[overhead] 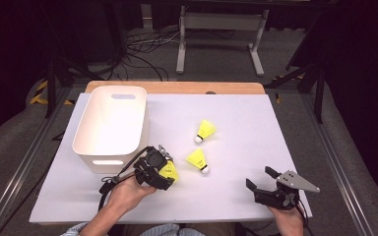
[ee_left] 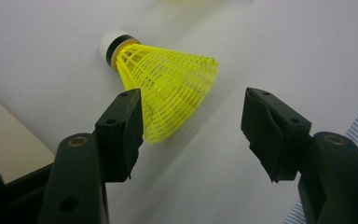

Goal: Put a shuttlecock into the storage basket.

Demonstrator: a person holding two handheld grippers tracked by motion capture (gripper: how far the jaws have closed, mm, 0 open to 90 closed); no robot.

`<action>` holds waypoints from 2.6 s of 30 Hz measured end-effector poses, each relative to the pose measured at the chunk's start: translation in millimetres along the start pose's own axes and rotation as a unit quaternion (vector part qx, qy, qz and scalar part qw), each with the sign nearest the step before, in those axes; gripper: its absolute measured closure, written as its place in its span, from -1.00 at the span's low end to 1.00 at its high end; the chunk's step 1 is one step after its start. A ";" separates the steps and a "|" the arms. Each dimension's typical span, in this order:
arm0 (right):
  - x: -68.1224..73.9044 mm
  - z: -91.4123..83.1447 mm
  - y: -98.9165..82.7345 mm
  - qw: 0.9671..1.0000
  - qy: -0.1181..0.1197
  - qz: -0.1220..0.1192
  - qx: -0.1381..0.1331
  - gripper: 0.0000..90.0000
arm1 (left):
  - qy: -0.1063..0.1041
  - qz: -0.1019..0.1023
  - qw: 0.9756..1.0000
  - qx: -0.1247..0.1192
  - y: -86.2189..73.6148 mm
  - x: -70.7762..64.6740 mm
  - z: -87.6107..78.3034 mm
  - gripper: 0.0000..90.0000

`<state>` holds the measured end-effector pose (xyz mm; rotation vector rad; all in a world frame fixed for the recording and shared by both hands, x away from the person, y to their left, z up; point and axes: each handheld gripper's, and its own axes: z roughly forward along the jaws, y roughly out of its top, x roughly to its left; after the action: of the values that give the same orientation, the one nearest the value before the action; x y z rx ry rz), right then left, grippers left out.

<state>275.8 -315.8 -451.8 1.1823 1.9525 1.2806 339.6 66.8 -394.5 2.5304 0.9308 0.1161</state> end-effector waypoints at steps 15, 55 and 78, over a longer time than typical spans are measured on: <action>-0.1 0.0 -0.1 1.000 0.000 0.000 0.000 -0.69 | 0.008 0.002 1.000 0.013 -2.4 -1.9 9.5 -0.04; 0.5 0.2 -0.2 1.000 0.004 -0.001 0.000 -0.69 | 0.063 -0.027 0.997 0.034 -0.2 5.7 21.3 0.81; 0.9 0.4 0.0 1.000 0.003 -0.003 0.001 -0.69 | 0.077 -0.039 0.996 0.023 -0.1 9.3 18.8 0.99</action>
<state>275.7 -314.8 -451.9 1.1740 1.9614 1.2808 350.9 65.7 -412.2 2.5522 1.1018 0.2713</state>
